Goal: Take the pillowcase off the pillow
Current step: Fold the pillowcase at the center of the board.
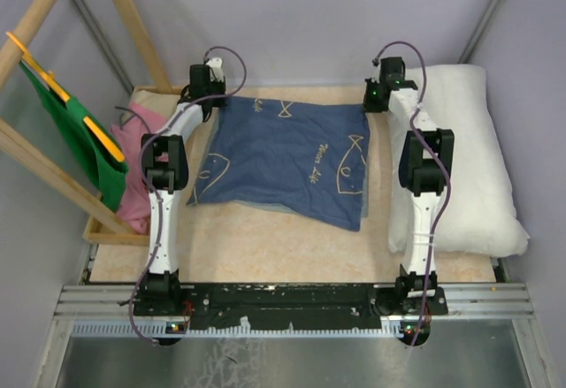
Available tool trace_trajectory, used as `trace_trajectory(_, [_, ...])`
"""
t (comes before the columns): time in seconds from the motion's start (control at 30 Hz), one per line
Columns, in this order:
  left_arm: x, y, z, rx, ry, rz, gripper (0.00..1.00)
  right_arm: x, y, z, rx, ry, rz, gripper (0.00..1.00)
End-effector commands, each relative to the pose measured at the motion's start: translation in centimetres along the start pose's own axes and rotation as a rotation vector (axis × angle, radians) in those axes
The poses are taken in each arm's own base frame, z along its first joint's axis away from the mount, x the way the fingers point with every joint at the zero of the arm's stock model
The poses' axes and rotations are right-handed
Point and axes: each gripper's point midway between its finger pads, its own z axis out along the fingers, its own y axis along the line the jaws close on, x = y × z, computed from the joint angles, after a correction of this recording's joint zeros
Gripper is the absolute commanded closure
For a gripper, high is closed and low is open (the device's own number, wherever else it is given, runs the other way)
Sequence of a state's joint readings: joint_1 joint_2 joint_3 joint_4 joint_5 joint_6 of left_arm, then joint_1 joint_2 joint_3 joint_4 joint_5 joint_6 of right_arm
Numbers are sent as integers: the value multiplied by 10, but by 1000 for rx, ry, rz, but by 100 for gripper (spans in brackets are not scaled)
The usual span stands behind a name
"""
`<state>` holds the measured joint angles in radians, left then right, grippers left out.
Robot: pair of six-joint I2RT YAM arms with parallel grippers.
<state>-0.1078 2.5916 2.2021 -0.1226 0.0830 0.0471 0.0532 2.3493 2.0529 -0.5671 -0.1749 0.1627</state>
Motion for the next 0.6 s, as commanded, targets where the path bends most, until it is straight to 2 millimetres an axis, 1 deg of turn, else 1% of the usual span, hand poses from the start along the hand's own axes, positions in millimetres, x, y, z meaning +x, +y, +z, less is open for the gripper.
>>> trace_trajectory(0.0, [-112, 6, -46, -21, -277, -8, 100, -92, 11, -62, -27, -250, -4, 100])
trace_trajectory(0.1, [-134, 5, -54, -20, -344, -22, 100, -108, 12, -71, -20, -296, -18, 100])
trace_trajectory(0.17, [-148, 5, -58, -25, -380, -28, 100, -119, 9, -78, -7, -327, -21, 100])
trace_trajectory(0.27, [-161, 7, -63, -33, -417, -36, 100, -135, 5, -89, 3, -374, -17, 100])
trace_trajectory(0.33, [-164, 8, -65, -34, -425, -36, 100, -143, 2, -96, 4, -392, -15, 100])
trace_trajectory(0.47, [-155, 11, -66, -55, -411, -21, 100, -149, -2, -105, 16, -418, -21, 100])
trace_trajectory(0.57, [-149, 16, -69, -70, -400, 0, 100, -151, -4, -110, 22, -426, -29, 100])
